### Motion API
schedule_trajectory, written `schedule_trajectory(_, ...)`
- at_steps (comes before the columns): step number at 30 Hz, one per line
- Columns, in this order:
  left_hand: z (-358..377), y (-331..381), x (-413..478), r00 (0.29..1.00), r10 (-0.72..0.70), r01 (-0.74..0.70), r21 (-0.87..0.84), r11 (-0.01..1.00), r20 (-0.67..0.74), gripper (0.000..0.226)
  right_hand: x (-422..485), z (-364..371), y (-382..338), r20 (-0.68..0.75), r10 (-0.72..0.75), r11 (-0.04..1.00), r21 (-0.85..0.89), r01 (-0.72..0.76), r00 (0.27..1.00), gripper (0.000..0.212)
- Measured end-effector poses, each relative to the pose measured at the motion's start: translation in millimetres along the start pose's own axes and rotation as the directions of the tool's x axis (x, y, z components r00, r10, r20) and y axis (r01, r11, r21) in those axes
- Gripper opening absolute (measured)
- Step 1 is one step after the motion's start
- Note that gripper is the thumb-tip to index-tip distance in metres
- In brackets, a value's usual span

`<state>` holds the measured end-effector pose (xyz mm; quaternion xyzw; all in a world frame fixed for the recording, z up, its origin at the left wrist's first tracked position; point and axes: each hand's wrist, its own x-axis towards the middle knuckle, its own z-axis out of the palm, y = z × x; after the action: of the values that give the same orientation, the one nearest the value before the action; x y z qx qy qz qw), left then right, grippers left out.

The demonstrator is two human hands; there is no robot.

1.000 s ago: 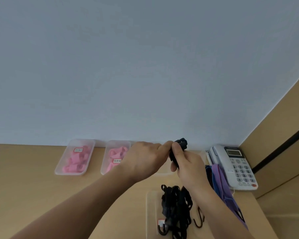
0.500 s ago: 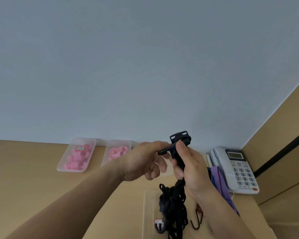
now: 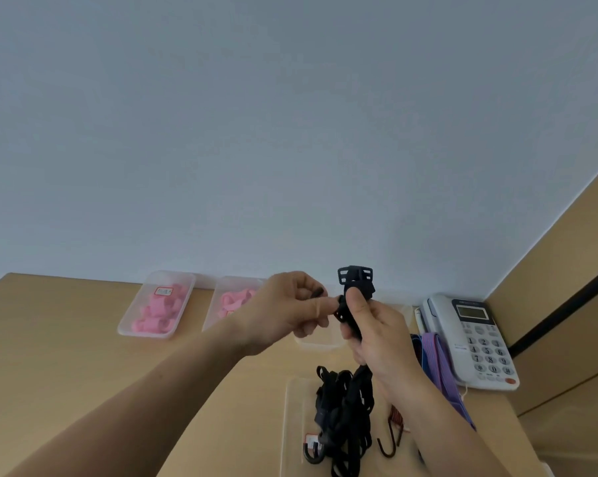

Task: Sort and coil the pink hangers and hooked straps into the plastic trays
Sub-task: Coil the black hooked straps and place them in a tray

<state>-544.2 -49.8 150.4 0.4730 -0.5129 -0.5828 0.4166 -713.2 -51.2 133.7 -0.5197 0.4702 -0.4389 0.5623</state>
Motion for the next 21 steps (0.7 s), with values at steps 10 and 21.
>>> schedule_trajectory(10,6.1,-0.2,1.8,0.934,0.34,-0.182,0.67,0.72,-0.112,0.023,7.6,-2.5,-2.6,-0.055,0.115,0.986,-0.117,-0.121,0.992,0.059)
schedule_trajectory(21,5.6,-4.6,0.5,0.653,0.672,-0.337,0.929,-0.155,0.349,0.025,4.2,11.1,-16.0,-0.037,0.089,0.993,-0.076,-0.091,0.995,0.071)
